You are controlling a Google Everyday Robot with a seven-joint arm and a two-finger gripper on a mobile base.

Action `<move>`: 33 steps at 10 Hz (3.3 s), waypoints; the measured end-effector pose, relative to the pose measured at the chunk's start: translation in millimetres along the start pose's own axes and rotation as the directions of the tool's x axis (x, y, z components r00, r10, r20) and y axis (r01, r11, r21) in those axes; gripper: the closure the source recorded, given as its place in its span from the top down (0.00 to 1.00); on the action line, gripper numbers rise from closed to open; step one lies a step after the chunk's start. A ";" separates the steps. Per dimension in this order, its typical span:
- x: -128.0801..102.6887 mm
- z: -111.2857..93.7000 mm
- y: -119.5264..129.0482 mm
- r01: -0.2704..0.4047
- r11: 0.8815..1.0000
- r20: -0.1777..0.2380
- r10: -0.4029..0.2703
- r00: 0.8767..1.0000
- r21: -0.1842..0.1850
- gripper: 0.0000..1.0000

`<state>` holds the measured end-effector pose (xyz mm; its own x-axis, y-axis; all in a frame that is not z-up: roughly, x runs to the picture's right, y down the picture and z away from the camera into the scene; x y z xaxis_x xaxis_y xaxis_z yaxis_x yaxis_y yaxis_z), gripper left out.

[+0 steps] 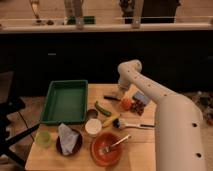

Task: Wipe table surface with eraser

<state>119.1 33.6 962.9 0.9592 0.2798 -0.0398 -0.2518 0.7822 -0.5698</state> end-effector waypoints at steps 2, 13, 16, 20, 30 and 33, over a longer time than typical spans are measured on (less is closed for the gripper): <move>10.3 -1.6 -10.9 0.043 0.999 -0.012 -0.043 0.999 -0.022 0.01; -62.2 4.8 7.1 0.304 0.948 0.043 -0.301 0.953 -0.092 0.01; -40.5 -5.4 15.2 0.298 0.950 0.026 -0.297 0.954 -0.094 0.01; -9.5 -15.2 -6.4 0.227 0.972 -0.023 -0.229 0.973 -0.065 0.01; -50.7 3.7 -2.3 0.280 0.952 0.012 -0.280 0.960 -0.123 0.01; -44.9 -2.8 9.8 0.277 0.952 0.009 -0.278 0.961 -0.133 0.01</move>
<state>73.9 27.1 956.8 0.9902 0.0565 0.1279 0.0430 0.7475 -0.6628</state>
